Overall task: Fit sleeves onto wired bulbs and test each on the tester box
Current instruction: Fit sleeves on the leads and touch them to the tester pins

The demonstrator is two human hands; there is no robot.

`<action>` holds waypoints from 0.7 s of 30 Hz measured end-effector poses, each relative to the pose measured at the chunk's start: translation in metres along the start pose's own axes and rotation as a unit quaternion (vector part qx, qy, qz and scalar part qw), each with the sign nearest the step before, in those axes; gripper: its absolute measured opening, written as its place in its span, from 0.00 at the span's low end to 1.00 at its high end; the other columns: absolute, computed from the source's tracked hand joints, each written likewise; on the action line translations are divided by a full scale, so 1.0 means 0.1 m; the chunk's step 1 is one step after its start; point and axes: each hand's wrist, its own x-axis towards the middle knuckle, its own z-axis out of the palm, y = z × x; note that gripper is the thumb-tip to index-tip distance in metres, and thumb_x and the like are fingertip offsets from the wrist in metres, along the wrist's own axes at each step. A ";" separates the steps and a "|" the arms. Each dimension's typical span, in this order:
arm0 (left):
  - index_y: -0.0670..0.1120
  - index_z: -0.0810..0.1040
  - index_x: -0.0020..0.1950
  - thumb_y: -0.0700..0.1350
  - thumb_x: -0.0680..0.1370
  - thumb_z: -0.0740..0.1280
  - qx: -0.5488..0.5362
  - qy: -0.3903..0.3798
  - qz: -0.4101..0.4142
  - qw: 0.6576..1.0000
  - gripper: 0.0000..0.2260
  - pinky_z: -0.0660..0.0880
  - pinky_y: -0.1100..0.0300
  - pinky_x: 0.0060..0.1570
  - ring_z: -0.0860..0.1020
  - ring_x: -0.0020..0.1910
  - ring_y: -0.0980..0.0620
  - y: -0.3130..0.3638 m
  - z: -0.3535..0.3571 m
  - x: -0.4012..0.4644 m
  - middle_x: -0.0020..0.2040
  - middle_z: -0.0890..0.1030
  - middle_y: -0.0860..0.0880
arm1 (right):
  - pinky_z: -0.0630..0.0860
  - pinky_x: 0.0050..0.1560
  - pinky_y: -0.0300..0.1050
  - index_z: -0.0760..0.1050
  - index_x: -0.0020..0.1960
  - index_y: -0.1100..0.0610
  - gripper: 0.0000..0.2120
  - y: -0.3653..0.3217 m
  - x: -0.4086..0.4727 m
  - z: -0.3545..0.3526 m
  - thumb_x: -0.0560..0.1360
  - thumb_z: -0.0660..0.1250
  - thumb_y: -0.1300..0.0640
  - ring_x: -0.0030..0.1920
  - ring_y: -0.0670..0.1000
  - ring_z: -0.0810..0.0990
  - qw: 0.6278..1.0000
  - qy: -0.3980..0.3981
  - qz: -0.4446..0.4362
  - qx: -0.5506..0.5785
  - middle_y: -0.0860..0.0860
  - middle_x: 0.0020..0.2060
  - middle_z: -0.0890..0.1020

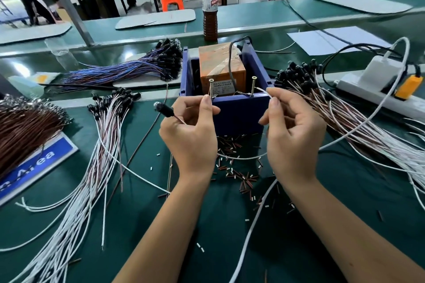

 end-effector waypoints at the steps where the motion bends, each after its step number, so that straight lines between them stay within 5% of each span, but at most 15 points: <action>1: 0.47 0.82 0.41 0.41 0.80 0.72 0.006 0.002 0.004 1.000 0.07 0.76 0.61 0.40 0.84 0.35 0.52 0.01 0.00 0.00 0.35 0.85 0.52 | 0.73 0.36 0.35 0.83 0.60 0.53 0.10 0.01 0.00 0.01 0.85 0.63 0.58 0.33 0.47 0.81 1.000 -0.005 0.004 -0.005 0.45 0.35 0.83; 21: 0.45 0.83 0.42 0.37 0.79 0.71 0.016 -0.008 0.017 1.000 0.07 0.76 0.64 0.40 0.83 0.34 0.55 0.06 -0.02 -0.02 0.34 0.85 0.52 | 0.72 0.34 0.32 0.84 0.63 0.57 0.12 0.04 -0.04 0.06 0.83 0.65 0.59 0.31 0.44 0.80 0.999 -0.027 -0.006 -0.026 0.44 0.35 0.84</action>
